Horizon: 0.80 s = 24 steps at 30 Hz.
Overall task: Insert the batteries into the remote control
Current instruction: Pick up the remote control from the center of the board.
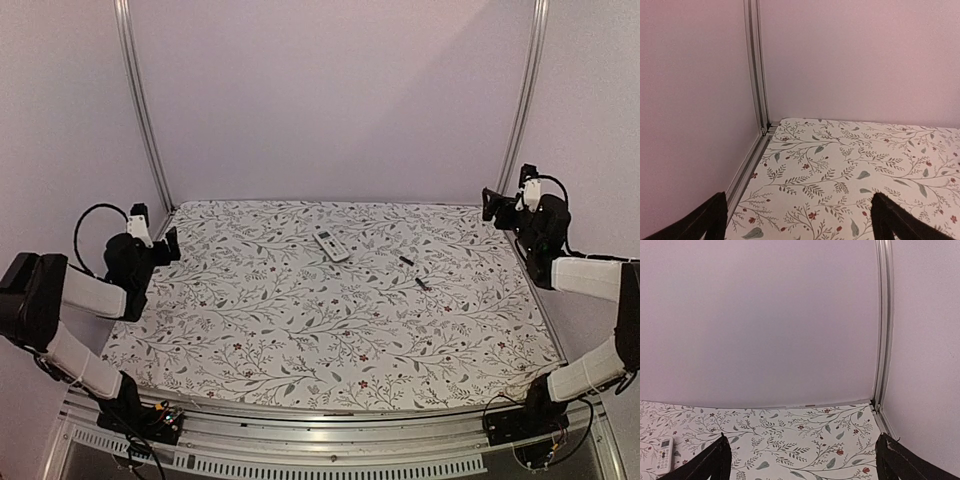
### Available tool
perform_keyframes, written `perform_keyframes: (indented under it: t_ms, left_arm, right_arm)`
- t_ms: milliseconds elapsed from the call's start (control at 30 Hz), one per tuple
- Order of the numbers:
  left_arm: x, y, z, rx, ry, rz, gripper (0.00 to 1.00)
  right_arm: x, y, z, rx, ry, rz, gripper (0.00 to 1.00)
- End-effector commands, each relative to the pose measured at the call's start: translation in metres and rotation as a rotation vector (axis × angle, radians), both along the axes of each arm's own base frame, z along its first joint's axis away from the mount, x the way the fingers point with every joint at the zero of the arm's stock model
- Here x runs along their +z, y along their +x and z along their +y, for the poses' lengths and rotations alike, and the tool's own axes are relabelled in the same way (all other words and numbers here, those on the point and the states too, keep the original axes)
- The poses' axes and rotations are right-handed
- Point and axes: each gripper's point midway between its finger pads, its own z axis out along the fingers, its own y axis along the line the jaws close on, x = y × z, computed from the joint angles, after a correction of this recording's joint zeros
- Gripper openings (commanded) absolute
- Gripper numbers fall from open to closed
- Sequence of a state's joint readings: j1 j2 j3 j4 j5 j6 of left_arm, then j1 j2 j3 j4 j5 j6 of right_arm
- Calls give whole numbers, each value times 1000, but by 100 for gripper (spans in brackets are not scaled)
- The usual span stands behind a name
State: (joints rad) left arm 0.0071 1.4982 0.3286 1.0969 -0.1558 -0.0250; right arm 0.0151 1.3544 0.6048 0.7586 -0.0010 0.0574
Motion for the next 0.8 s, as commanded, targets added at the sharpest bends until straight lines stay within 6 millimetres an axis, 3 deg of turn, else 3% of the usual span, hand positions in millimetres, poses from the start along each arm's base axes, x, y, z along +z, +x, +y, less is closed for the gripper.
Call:
perform_keyframes:
  t_ms: [0,67,167,200,300,333,367,433,533,567,600,667,767]
  left_arm:
    - [62,25,-17,-46,40,1,100]
    - [91,22,-32,-127,-1,-47,100]
    - [121,10,-64,-300,-33,-87,100]
    - [126,5,-74,-343,-37,-93,100]
    - [129,-4,-96,-422,-42,-79,100]
    - [129,-6,-103,-440,-35,-73,99]
    - [127,-8,-110,-456,-28,-63,99]
    - [122,-9,-122,-491,-27,-41,99]
    - [117,-10,-140,-563,-27,-17,99]
    - [116,-11,-145,-584,-34,-10,99]
    - [119,-11,-149,-605,-41,-13,99]
    - [122,-15,-156,-647,-56,-20,99]
    - [124,-20,-163,-676,-55,-31,99]
  right_arm:
    - [-4,13,59,206,130,165,99]
    - [7,24,93,265,133,187,99]
    - [-1,48,151,338,105,299,99]
    - [-14,57,172,357,87,351,99]
    - [-16,68,245,450,36,397,99]
    - [-37,70,268,471,5,445,99]
    - [-43,71,287,490,-26,463,99]
    - [-83,77,317,476,-112,547,99]
    - [-113,84,346,476,-157,621,99]
    - [-137,86,353,471,-167,664,99]
    - [-144,88,357,464,-162,685,99]
    - [-178,90,362,445,-172,746,99]
    - [-198,87,377,484,-173,773,99]
